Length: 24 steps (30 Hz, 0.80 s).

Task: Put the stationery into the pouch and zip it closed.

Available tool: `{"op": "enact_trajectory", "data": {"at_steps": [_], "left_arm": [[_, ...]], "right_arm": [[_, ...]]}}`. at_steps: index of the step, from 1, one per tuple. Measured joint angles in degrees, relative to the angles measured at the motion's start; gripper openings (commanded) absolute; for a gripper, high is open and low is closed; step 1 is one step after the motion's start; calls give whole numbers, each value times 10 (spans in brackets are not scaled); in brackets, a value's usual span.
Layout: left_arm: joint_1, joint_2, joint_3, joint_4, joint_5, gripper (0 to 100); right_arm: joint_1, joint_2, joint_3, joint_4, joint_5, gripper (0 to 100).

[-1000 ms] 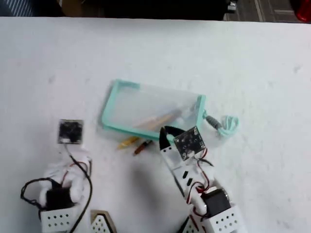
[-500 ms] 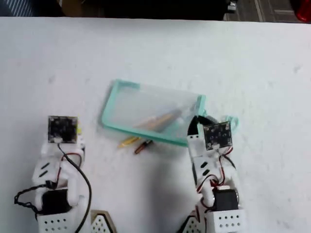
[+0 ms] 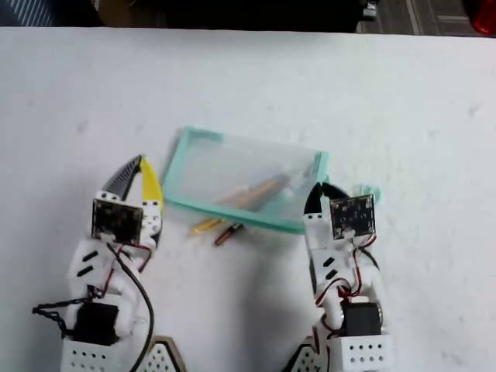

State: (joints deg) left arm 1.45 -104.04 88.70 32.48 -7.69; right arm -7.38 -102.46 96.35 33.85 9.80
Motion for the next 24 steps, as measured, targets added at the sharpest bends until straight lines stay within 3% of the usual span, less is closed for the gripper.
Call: {"op": "enact_trajectory", "data": {"at_steps": [4, 11, 17, 20, 24], "left_arm": [[-4, 0, 1, 4, -18, 24], [18, 0, -18, 102, -50, 24], [16, 9, -29, 108, -50, 24], [17, 65, -71, 108, -50, 24], [16, 234, -153, 108, -50, 24]], "right_arm": [[0, 0, 0, 1, 0, 18], [-1, 0, 0, 11, 0, 18], [-1, 0, 0, 11, 0, 18], [-1, 0, 0, 11, 0, 18], [-1, 0, 0, 11, 0, 18]]}}
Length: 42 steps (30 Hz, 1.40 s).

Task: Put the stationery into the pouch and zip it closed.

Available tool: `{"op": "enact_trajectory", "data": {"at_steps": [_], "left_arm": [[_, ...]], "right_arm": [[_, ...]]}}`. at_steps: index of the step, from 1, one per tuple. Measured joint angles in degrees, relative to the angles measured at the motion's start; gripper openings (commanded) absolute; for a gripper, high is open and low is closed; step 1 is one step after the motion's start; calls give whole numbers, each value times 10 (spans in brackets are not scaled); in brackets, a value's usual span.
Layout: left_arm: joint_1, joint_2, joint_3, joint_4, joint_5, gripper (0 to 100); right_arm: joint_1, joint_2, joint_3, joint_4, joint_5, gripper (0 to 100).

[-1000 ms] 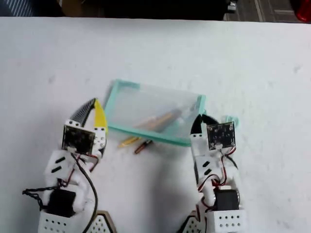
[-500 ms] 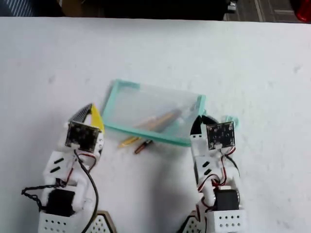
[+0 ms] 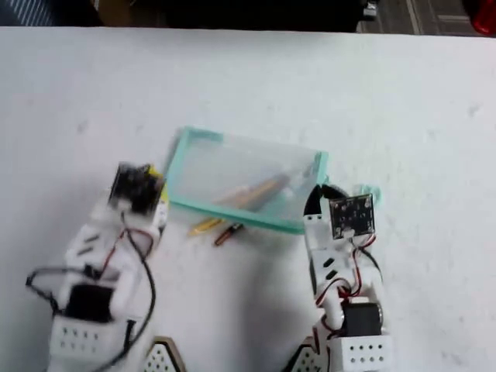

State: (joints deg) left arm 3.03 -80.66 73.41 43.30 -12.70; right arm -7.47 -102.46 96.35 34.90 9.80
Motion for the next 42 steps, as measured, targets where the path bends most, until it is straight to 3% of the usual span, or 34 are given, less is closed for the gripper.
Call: {"op": "enact_trajectory", "data": {"at_steps": [6, 10, 16, 22, 26, 32, 36, 42], "left_arm": [[-9, 265, -103, 0, 23, 24], [-18, 322, -115, -4, 25, 24], [-18, 301, -73, -55, 25, 24], [-18, 207, -9, -79, 25, 24], [-18, 143, 21, -80, 25, 24], [-18, 91, 35, -80, 25, 24], [-18, 87, 35, -80, 25, 24], [-18, 86, 35, -80, -7, 24]], "right_arm": [[0, 0, 0, 0, 2, 18], [0, 0, 0, 0, 7, 18], [2, 0, 0, 0, 68, 18], [1, 0, -20, 55, 74, 31], [1, 0, -21, 61, 74, 82], [2, 22, -36, 61, 74, 84], [3, 121, -97, 61, 74, 84], [39, 390, -216, 19, 74, 84]]}}
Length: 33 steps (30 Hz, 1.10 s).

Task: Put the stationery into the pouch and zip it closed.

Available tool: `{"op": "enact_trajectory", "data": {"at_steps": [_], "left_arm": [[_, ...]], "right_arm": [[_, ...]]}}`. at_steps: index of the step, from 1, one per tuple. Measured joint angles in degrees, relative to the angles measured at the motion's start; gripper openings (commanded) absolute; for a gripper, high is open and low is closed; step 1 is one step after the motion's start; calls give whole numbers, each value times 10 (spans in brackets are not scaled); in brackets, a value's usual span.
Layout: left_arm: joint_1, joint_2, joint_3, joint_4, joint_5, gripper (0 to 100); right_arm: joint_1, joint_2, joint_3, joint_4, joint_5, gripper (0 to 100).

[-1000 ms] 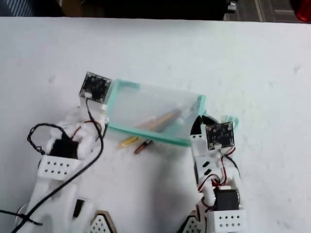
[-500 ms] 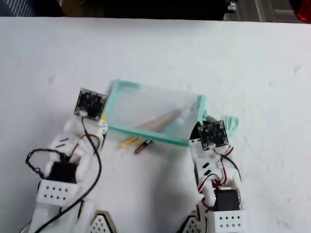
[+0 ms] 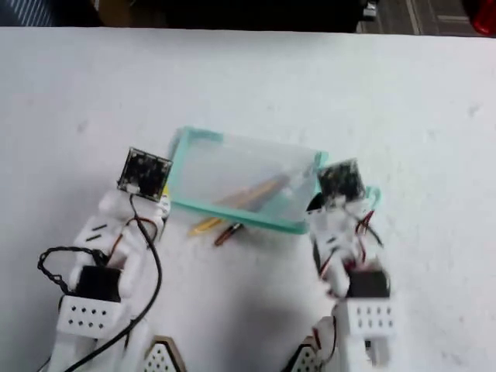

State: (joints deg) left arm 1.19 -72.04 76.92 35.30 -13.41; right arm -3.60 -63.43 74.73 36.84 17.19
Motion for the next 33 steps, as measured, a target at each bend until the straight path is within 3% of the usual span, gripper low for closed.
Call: {"op": "enact_trajectory", "data": {"at_steps": [6, 15, 19, 27, 33], "left_arm": [[0, 32, -11, 0, -10, 24], [-12, 403, -167, -2, -37, 24], [-11, 447, -179, -9, -25, 24], [-12, 448, -180, -14, -22, 24], [-12, 448, -177, -67, -22, 24]], "right_arm": [[52, 211, -78, -49, 2, 84], [83, 345, -222, 46, 2, 90], [78, 410, -290, 72, 9, 139], [42, 560, -430, 113, 180, 198], [43, 631, -470, 113, 276, 209]]}}
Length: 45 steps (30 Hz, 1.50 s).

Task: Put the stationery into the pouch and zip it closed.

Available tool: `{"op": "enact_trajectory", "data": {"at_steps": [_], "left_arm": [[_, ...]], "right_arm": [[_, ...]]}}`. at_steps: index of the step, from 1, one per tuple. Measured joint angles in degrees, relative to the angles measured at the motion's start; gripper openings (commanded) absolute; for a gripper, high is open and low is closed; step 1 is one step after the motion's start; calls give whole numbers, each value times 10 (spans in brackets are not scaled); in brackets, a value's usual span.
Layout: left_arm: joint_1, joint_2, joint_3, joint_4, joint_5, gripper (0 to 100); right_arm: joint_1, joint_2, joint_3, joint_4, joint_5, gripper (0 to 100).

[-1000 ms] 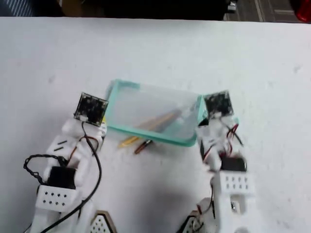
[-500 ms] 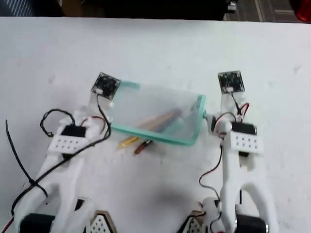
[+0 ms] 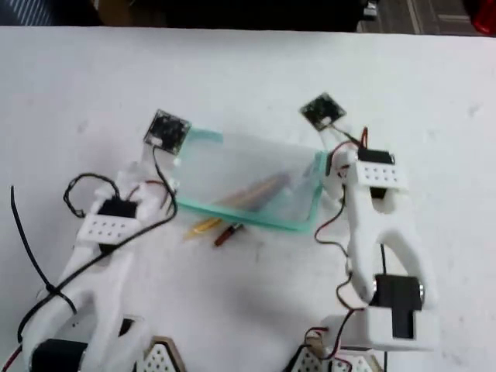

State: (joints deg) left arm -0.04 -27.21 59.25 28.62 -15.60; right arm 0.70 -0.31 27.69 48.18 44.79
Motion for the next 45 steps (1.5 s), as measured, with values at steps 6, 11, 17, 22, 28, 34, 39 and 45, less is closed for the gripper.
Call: {"op": "enact_trajectory", "data": {"at_steps": [6, 11, 17, 22, 28, 34, 39, 45], "left_arm": [[0, 0, 0, -5, 0, 24], [0, 0, 0, -5, 0, 24], [0, 0, 0, -5, 0, 24], [0, 0, 0, -7, 0, 24], [0, 0, 0, -7, 0, 24], [0, 0, 0, -7, 0, 24], [0, 0, 0, -7, 0, 24], [0, 0, 0, -7, 0, 24]], "right_arm": [[0, 34, -4, 0, 18, 209], [-1, 36, -4, 8, 18, 209], [-1, -56, -4, 97, 6, 209], [-3, -134, 14, 149, -85, 209], [-37, -128, 99, 111, -136, 209], [-38, -76, 132, 18, -141, 208], [-38, -40, 132, -5, -141, 138], [-41, -39, 132, -7, -141, 33]]}}
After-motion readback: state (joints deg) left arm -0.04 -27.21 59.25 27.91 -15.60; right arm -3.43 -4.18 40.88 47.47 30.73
